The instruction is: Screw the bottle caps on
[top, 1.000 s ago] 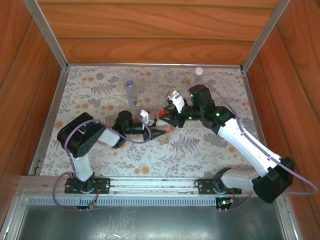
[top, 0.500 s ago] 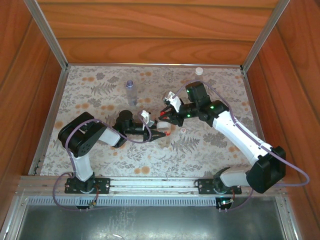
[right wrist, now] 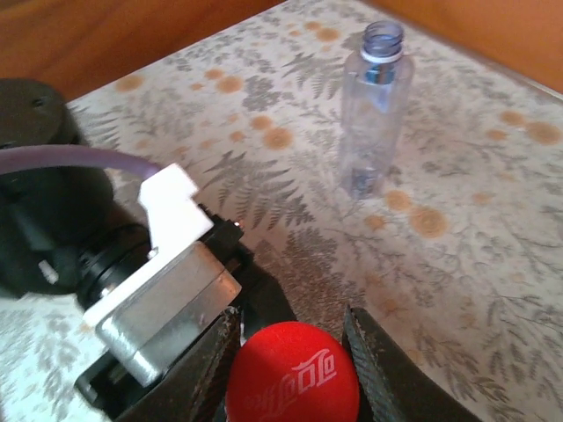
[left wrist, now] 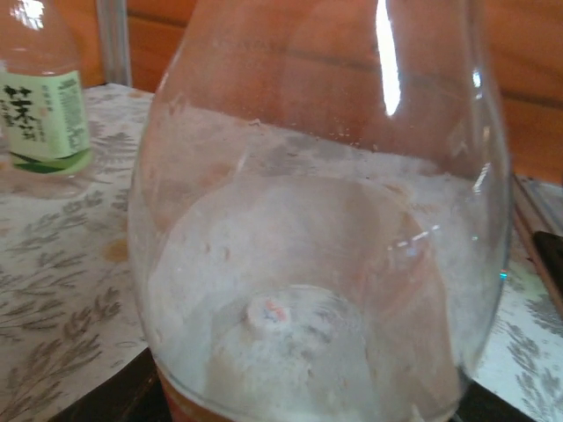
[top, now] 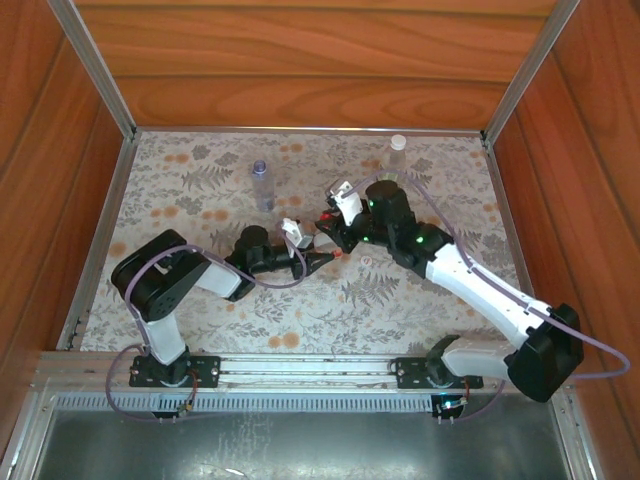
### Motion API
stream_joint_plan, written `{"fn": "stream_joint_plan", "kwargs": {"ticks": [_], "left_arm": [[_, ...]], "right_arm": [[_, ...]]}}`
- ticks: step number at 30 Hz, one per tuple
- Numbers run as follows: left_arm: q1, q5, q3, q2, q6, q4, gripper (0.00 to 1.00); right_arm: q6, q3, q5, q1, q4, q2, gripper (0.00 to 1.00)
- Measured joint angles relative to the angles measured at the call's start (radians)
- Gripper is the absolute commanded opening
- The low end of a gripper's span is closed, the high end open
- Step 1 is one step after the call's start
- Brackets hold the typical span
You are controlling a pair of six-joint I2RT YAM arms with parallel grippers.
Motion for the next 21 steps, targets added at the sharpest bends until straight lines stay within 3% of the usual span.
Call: {"fn": "stream_joint_plan", "kwargs": {"ticks": [8, 12, 16, 21], "left_arm": [[-0.049, -0.195, -0.015, -0.032, 0.025, -0.024, 0.49], [-0.053, -0.230, -0.015, -0.032, 0.026, -0.024, 0.49], [-0.053, -0.246, -0.015, -0.032, 0.029, -0.025, 0.49], [-0.019, -0.224, -0.017, -0.032, 0.031, -0.022, 0.49]], "right_arm": [[0.296, -0.004, 0.618, 0.242, 0.026, 0.025, 0.15], [0.421, 0.058, 0.838, 0.317, -0.024, 0.099, 0.25], [0.395, 0.051, 0.844, 0.320, -0.008, 0.099, 0.49], [0.242, -0.029, 0.551, 0.238, 0.010, -0.019, 0.63]]}}
